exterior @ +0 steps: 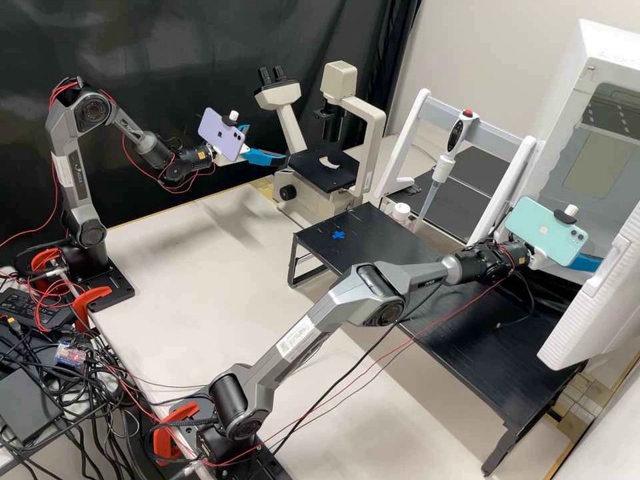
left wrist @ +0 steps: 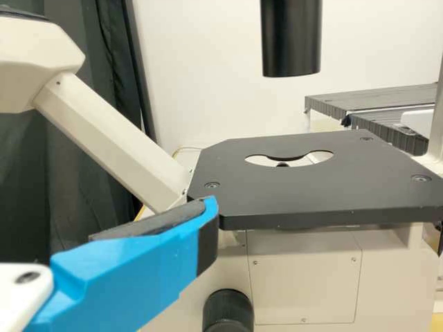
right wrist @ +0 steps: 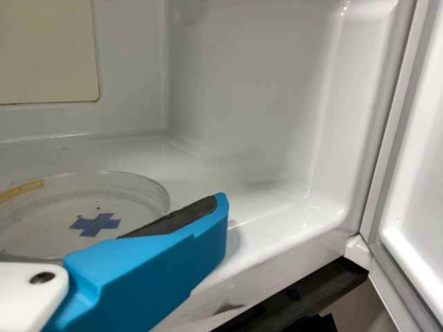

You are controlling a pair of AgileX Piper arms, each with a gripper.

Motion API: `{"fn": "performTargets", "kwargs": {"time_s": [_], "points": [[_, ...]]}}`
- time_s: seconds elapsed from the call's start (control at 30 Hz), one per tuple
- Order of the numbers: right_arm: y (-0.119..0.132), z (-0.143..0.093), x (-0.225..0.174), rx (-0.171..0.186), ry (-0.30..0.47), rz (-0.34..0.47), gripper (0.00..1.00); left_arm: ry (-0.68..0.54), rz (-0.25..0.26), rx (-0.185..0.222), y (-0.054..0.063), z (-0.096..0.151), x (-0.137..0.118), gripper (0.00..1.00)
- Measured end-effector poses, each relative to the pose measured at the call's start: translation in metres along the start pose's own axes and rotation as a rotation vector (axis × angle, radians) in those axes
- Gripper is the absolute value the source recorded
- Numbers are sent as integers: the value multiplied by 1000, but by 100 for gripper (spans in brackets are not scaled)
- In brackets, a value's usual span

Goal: Move the petri dish to the microscope

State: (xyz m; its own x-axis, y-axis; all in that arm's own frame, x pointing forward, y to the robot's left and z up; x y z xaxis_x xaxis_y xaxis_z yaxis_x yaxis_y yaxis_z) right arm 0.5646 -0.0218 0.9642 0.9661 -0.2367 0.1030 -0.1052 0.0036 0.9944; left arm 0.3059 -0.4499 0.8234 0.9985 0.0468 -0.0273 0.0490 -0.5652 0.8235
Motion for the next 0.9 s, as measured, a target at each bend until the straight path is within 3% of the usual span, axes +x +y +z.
{"fn": "performTargets", "kwargs": {"time_s": [0.9], "points": [[8,5,1,12,-21,-26,0,0,0,0,0,0,0,100]]}}
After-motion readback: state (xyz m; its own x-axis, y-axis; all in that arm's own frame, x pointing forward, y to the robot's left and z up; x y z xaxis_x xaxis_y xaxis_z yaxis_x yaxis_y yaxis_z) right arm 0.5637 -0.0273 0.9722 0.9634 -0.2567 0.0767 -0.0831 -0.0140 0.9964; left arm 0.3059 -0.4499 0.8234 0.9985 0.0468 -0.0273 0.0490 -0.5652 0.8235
